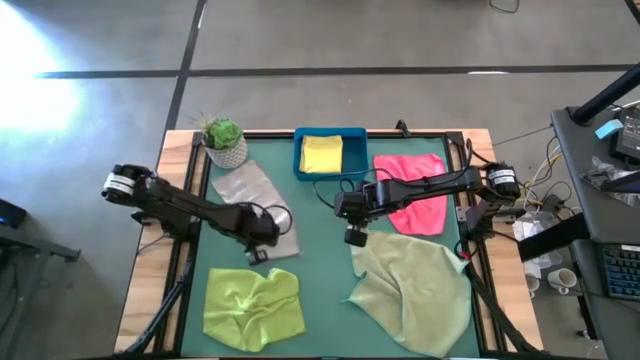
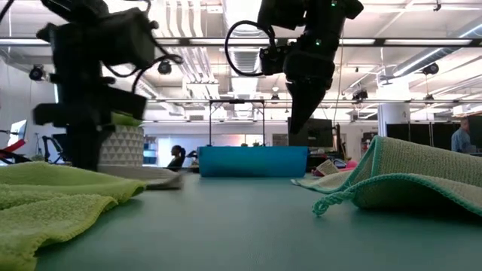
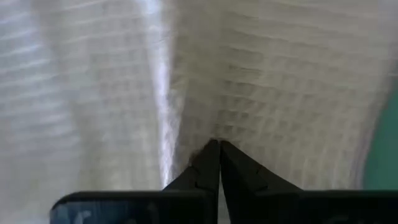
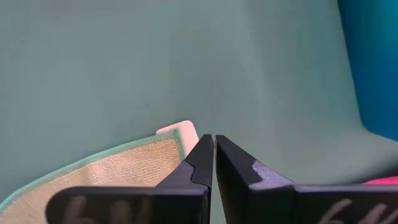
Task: Fold microfiber towels
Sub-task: Fold the gray microfiber cloth
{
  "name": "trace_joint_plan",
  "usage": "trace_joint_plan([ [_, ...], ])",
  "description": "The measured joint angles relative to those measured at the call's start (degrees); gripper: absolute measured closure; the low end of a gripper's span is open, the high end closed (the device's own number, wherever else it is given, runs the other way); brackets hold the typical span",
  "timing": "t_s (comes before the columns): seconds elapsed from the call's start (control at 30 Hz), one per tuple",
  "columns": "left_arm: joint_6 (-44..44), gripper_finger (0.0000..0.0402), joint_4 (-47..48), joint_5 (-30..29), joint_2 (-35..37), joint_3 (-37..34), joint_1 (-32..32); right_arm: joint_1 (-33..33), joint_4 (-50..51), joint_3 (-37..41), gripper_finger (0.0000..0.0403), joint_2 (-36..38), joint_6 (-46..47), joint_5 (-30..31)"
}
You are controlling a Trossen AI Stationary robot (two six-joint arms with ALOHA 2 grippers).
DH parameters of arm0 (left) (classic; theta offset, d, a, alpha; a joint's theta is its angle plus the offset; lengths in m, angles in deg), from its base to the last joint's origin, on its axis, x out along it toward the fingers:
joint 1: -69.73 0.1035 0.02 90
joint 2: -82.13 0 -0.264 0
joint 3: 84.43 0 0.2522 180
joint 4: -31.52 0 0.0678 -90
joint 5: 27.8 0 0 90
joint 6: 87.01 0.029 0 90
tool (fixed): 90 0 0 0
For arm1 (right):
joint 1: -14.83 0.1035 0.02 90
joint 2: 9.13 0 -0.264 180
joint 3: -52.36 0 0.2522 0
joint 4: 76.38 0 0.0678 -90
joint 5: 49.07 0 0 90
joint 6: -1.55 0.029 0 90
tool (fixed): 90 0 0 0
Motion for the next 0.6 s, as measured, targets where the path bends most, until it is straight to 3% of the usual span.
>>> trace_joint_plan([
  [0.17, 0.06, 0.0402, 10.25, -4.28, 3.76, -0.80, 0.02, 0.07, -1.12, 0.02, 0.0394, 0.01, 0.78, -0.01],
  [0.6, -0.84, 0.0402, 9.59, -0.14, 16.26, -0.88, -6.99, 0.07, -10.65, 0.02, 0.0394, 0.01, 0.24, -0.01],
])
